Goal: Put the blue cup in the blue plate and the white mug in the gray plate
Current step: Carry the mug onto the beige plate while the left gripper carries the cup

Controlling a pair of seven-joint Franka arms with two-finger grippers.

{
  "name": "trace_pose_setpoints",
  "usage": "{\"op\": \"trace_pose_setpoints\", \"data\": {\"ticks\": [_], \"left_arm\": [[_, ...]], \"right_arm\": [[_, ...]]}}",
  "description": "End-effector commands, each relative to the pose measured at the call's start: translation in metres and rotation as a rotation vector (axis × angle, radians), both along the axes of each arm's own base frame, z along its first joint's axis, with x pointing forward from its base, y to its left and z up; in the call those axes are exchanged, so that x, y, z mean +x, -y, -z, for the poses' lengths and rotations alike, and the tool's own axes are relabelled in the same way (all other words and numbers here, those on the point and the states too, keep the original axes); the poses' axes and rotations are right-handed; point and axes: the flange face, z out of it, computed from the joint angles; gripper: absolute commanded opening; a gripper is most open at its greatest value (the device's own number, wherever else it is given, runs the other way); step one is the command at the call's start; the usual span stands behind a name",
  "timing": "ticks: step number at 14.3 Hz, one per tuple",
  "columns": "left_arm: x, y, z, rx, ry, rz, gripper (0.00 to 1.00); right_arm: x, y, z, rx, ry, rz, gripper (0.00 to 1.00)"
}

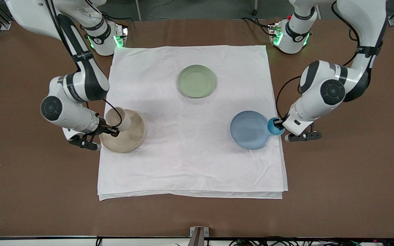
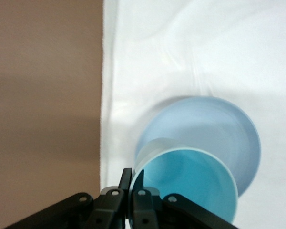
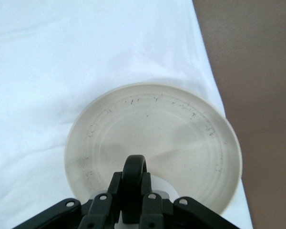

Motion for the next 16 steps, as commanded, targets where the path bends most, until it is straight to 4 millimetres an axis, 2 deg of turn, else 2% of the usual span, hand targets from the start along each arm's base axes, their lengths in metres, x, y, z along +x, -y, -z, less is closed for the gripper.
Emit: {"op": "trace_pose_setpoints", "data": {"ticks": [1, 2, 3, 4, 5, 7, 8, 9, 10, 11, 12, 13, 14, 15, 16], "left_arm": [[0.001, 0.006, 0.032, -0.013, -0.025, 0.000, 0.01], [0.001, 0.008, 0.043, -0.017, -0.033, -0.003, 0.02], [-0.001, 0.014, 0.053, -0.019, -0.046, -0.010, 0.03], [-0.004, 0.022, 0.061, -0.022, -0.048, -0.017, 0.03], [-0.005, 0.028, 0.070, -0.027, -0.050, -0.030, 0.05], [-0.005, 0.030, 0.081, -0.036, -0.049, -0.031, 0.07], [-0.005, 0.031, 0.081, -0.037, -0.047, -0.032, 0.14], [-0.005, 0.031, 0.082, -0.037, -0.050, -0.038, 0.33], [-0.004, 0.031, 0.081, -0.036, -0.048, -0.050, 0.64], [-0.001, 0.027, 0.073, -0.037, -0.035, -0.059, 1.00], [0.004, 0.022, 0.049, -0.034, -0.001, -0.064, 1.00], [0.010, 0.019, 0.017, -0.032, 0.040, -0.073, 1.00], [0.020, 0.008, -0.020, -0.019, 0.056, -0.088, 1.00], [0.035, -0.009, -0.067, -0.006, 0.061, -0.109, 1.00], [0.049, -0.026, -0.107, 0.001, 0.058, -0.134, 1.00]], "right_arm": [[-0.007, 0.009, 0.010, -0.003, 0.019, 0.022, 0.03], [-0.005, 0.013, 0.016, -0.005, 0.016, 0.029, 0.13], [-0.001, 0.014, 0.018, -0.006, 0.017, 0.029, 0.37], [0.000, 0.014, 0.018, -0.006, 0.018, 0.031, 0.74], [0.001, 0.014, 0.016, -0.004, 0.025, 0.033, 1.00], [0.008, 0.012, 0.004, 0.000, 0.031, 0.027, 1.00], [0.013, 0.015, -0.011, 0.001, 0.020, 0.023, 1.00], [0.020, 0.017, -0.035, 0.002, -0.009, 0.008, 1.00], [0.029, 0.025, -0.067, 0.006, -0.049, -0.018, 1.00], [0.038, 0.032, -0.099, 0.012, -0.078, -0.054, 1.00], [0.046, 0.046, -0.131, -0.006, -0.094, -0.088, 1.00], [0.050, 0.062, -0.160, -0.043, -0.107, -0.129, 1.00], [0.052, 0.072, -0.180, -0.063, -0.113, -0.164, 1.00], [0.051, 0.087, -0.200, -0.059, -0.117, -0.192, 1.00], [0.049, 0.108, -0.218, -0.049, -0.113, -0.220, 1.00]]}}
